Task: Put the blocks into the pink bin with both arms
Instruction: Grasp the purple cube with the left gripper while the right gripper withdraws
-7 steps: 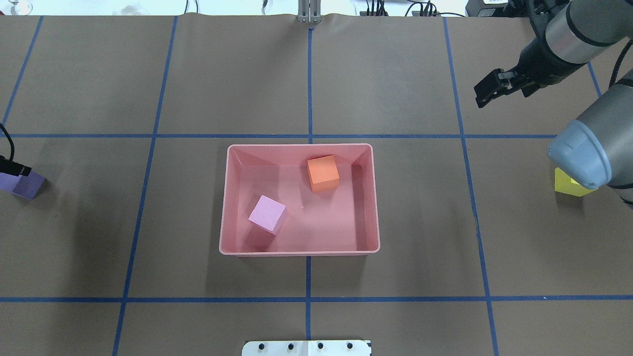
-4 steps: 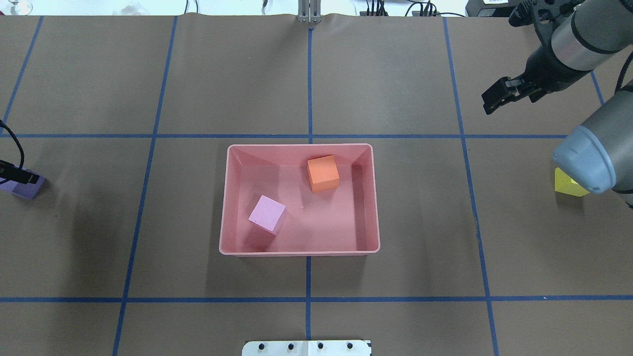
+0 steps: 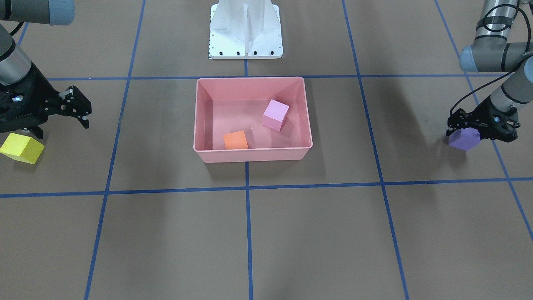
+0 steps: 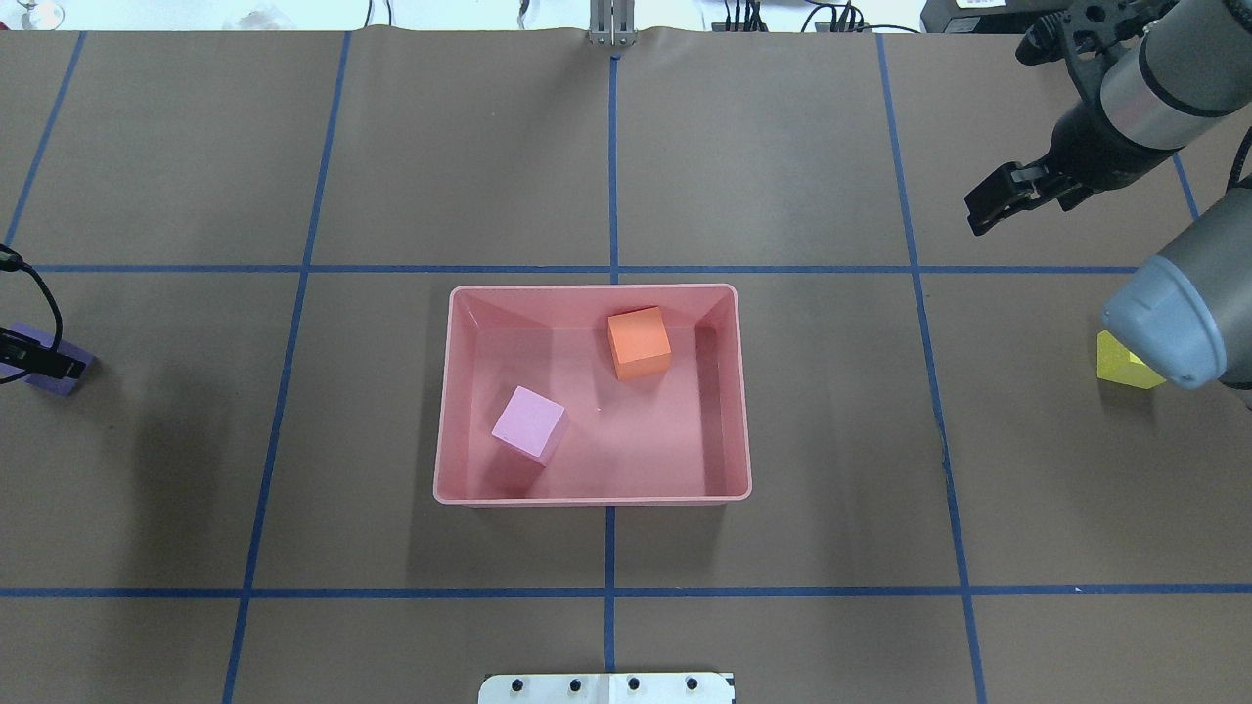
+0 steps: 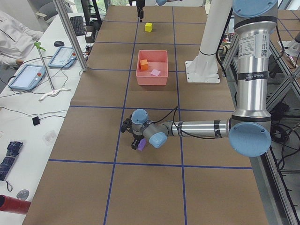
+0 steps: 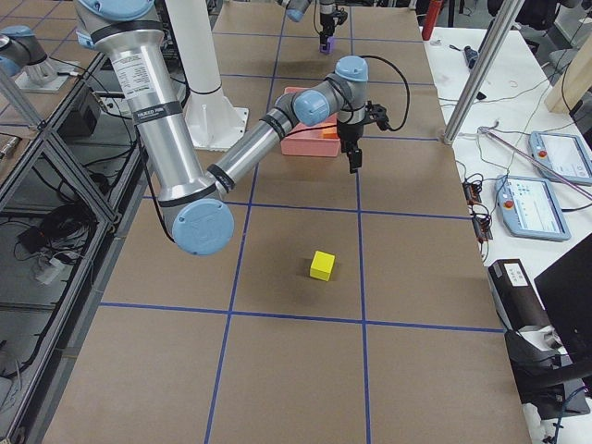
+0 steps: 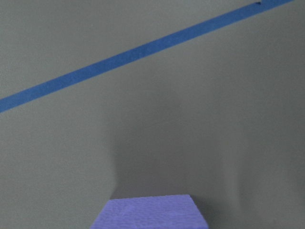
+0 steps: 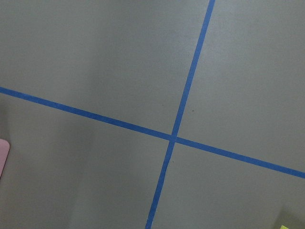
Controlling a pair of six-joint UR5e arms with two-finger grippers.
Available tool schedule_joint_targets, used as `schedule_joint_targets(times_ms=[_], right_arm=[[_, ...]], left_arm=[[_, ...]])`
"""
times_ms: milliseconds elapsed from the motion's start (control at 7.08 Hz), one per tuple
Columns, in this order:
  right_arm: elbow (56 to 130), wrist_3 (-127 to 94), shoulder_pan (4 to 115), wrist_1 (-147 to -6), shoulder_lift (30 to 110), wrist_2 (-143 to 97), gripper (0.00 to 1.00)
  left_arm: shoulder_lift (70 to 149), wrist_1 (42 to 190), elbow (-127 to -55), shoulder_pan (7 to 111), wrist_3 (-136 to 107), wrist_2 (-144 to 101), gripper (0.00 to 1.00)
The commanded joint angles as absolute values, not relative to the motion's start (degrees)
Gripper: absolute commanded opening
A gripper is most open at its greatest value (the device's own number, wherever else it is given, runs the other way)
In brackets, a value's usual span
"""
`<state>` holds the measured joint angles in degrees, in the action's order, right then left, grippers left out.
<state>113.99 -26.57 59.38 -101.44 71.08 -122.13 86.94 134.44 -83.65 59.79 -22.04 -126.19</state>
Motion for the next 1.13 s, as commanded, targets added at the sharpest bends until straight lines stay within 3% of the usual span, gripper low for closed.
schedule_joint_targets(times_ms=[0,283,565,989], right_arm=[[113.9,-23.0,61.9,-101.5,71.9,-123.3,1.0],[112.9,-14.8,66.8,-101.5,75.1,-126.5,1.0],[110.5,-4.3,72.6,-101.5,79.1,-129.6,1.0],[108.3,5.7,78.0,-98.0,85.1,-131.6,1.0]], left_arm=[[87.4,134.4,-85.2,59.8,-22.6,-126.7,0.29],[92.0,124.4,-90.8,59.9,-22.7,-128.3,0.23],[98.3,107.8,-101.7,60.2,-29.0,-128.4,0.23],[115.2,89.0,-112.3,53.0,-48.5,-127.7,0.24]])
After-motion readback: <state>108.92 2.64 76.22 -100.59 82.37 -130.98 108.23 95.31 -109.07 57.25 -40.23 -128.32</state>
